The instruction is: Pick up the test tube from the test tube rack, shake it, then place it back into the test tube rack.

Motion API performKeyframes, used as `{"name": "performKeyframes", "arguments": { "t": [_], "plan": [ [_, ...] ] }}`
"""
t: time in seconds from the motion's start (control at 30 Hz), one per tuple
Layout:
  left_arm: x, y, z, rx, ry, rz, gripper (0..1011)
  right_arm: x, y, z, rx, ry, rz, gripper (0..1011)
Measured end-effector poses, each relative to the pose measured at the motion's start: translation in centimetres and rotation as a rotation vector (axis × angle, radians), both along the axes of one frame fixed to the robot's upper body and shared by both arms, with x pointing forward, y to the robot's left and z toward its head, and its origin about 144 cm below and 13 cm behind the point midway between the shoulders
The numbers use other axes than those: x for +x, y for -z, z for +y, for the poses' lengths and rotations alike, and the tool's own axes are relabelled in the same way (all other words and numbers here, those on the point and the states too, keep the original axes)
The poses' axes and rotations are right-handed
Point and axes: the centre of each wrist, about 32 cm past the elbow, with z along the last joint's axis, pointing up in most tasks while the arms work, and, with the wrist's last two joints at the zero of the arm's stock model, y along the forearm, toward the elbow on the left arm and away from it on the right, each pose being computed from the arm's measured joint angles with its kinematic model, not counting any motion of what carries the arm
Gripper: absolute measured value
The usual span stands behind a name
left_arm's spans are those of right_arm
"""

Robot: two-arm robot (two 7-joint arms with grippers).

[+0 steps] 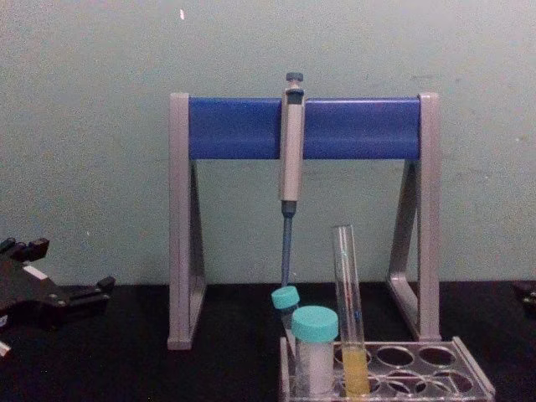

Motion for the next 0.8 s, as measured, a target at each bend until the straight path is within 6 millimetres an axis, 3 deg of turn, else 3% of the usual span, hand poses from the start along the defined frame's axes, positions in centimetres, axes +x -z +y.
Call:
{"name": "performKeyframes", "arguments": {
  "t": [0.8],
  "plan": [
    [0.0,0.0,0.0,0.0,0.0,0.0,1001,0.0,0.0,0.0,0.0,0.0,0.0,1000]
  ]
}}
